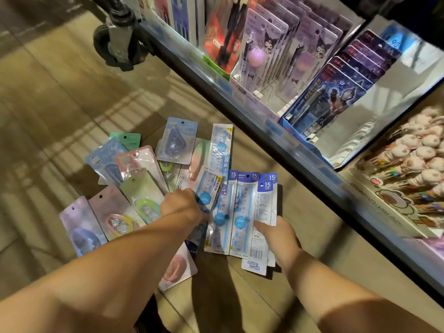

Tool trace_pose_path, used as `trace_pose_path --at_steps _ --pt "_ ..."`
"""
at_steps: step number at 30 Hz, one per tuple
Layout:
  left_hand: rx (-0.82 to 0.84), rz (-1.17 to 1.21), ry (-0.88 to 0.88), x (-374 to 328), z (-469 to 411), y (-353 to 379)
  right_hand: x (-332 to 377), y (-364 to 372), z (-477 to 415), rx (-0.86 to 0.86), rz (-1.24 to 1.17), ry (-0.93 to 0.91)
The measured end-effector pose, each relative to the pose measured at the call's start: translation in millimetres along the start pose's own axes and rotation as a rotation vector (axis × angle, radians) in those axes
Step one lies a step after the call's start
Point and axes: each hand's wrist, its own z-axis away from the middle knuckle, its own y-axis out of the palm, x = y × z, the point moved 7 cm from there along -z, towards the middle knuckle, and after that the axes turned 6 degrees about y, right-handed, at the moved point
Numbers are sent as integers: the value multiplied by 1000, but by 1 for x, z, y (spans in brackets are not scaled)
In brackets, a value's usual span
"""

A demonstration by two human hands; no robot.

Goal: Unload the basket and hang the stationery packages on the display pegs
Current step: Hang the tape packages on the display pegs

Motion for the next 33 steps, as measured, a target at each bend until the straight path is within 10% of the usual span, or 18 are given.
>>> trace_pose_path --at_steps 33 --pt "130 1337 245 -109 66 -50 131 -41 111 196 -350 -486"
